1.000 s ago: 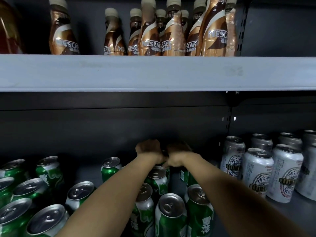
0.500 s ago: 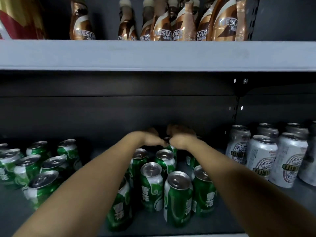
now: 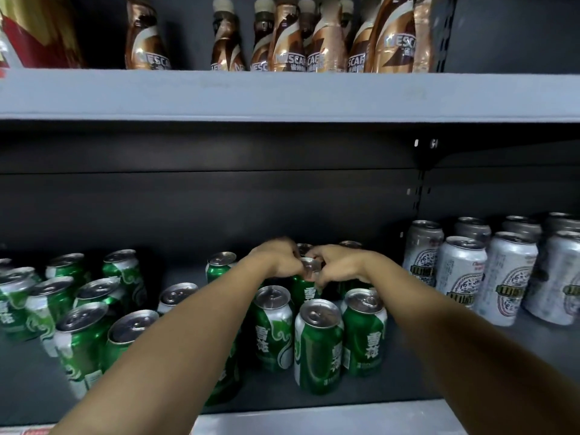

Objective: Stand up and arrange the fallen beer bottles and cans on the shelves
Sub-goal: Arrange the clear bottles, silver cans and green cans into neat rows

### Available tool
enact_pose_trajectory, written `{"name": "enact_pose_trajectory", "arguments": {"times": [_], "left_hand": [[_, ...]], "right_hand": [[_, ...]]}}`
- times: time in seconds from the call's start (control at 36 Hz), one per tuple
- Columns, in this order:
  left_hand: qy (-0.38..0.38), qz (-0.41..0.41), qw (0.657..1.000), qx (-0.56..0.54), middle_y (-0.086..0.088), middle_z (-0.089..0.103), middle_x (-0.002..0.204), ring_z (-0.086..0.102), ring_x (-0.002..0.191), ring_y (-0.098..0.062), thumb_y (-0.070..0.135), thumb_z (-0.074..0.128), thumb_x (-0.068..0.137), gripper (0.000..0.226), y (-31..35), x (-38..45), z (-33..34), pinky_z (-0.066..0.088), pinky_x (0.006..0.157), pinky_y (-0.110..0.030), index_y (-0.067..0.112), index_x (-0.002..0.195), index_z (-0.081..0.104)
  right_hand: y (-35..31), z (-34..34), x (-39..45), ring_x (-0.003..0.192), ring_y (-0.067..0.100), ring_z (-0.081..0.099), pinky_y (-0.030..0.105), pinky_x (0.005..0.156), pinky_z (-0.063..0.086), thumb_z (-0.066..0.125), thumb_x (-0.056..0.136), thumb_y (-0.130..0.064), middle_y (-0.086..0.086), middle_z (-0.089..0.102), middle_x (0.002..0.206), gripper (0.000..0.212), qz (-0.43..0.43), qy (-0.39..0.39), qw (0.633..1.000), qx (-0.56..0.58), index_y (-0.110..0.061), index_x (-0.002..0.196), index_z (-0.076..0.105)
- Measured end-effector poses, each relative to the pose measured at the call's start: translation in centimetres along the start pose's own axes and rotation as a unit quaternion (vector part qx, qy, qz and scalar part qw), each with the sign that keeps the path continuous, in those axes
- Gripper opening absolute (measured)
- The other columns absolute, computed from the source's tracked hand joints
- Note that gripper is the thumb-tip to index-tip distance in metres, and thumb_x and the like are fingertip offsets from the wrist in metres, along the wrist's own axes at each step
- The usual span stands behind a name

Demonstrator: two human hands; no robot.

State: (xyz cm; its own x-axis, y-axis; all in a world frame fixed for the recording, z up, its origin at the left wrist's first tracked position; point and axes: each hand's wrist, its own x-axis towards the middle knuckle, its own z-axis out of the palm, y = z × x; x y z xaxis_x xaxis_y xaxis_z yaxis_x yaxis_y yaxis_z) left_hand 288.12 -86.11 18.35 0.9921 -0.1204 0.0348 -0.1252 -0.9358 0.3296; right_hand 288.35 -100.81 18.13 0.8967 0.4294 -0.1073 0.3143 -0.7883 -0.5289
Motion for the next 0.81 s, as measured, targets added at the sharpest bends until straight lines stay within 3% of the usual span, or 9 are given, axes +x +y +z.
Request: {"name": "enact_pose_trajectory", "arguments": {"times": [0.14,0.31,0.42,0.53,0.58,0.64,0.72,0.81], "left_hand": [[0.009,-0.002,1.0,0.005,-0.001,0.062,0.096,0.058,0.087,-0.02,0.047,0.074,0.074,0.033,0.8,0.3,0.5,0.043,0.07,-0.026,0.025,0.095,0.062],[0.0,-0.006,1.0,0.019,0.001,0.06,0.094,0.06,0.093,-0.021,0.043,0.074,0.074,0.027,0.9,0.2,0.3,0.047,0.073,-0.029,0.029,0.092,0.06],[-0.003,-0.008,1.0,0.026,-0.001,0.064,0.104,0.061,0.102,-0.023,0.039,0.072,0.076,0.032,0.9,-0.1,0.1,0.051,0.085,-0.033,0.026,0.105,0.064],[-0.025,0.001,1.0,0.0,0.001,0.064,0.11,0.06,0.106,-0.022,0.037,0.074,0.079,0.03,0.8,-0.4,0.3,0.051,0.092,-0.036,0.025,0.104,0.062],[-0.042,0.004,0.999,-0.03,0.002,0.059,0.117,0.057,0.112,-0.022,0.04,0.072,0.082,0.047,0.8,-0.8,0.3,0.049,0.095,-0.034,0.022,0.124,0.058],[-0.018,0.001,0.998,-0.058,-0.001,0.059,0.125,0.056,0.113,-0.022,0.049,0.07,0.082,0.058,1.0,-1.2,0.4,0.048,0.094,-0.033,0.02,0.13,0.054],[0.059,-0.009,0.998,-0.012,-0.002,0.061,0.117,0.057,0.109,-0.025,0.061,0.064,0.081,0.055,1.5,-2.1,0.5,0.047,0.093,-0.038,0.021,0.117,0.055],[0.084,0.011,0.996,-0.013,0.001,0.059,0.101,0.057,0.105,-0.025,0.062,0.055,0.087,0.039,2.5,-3.4,1.0,0.044,0.086,-0.037,0.023,0.095,0.053]], "right_hand": [[0.2,0.3,0.3,0.107,0.02,0.058,0.03,0.089,0.045,0.081,0.076,-0.022,0.005,0.062,0.118,0.056,-0.004,0.04,0.997,-0.063,-0.013,0.126,0.056],[0.1,0.3,0.5,0.118,0.02,0.054,0.035,0.096,0.035,0.076,0.071,-0.056,-0.005,0.063,0.122,0.063,0.004,0.096,0.963,-0.25,-0.029,0.124,0.056],[0.0,0.7,0.4,0.122,0.022,0.051,0.038,0.1,0.032,0.072,0.073,-0.06,-0.003,0.061,0.125,0.067,-0.001,0.106,0.952,-0.287,-0.026,0.128,0.053],[-0.2,0.4,0.1,0.125,0.024,0.048,0.039,0.102,0.03,0.072,0.076,-0.054,-0.002,0.057,0.132,0.072,0.007,0.069,0.956,-0.285,-0.027,0.137,0.045],[-0.3,-0.1,-0.4,0.122,0.022,0.05,0.038,0.101,0.032,0.07,0.08,-0.042,-0.003,0.057,0.13,0.066,0.013,0.045,0.965,-0.257,-0.028,0.138,0.043],[-0.2,-0.6,-1.1,0.111,0.019,0.054,0.035,0.098,0.038,0.062,0.084,-0.03,-0.004,0.059,0.12,0.046,0.016,0.053,0.977,-0.204,-0.027,0.128,0.051],[0.2,-0.8,-2.1,0.106,0.018,0.056,0.037,0.098,0.041,0.056,0.088,-0.026,-0.006,0.061,0.109,0.014,0.006,0.123,0.982,-0.14,-0.027,0.101,0.057],[0.9,-0.1,-3.2,0.099,0.021,0.059,0.036,0.086,0.048,0.054,0.087,-0.022,-0.004,0.064,0.1,0.007,0.005,0.215,0.972,-0.09,-0.024,0.088,0.06]]}}
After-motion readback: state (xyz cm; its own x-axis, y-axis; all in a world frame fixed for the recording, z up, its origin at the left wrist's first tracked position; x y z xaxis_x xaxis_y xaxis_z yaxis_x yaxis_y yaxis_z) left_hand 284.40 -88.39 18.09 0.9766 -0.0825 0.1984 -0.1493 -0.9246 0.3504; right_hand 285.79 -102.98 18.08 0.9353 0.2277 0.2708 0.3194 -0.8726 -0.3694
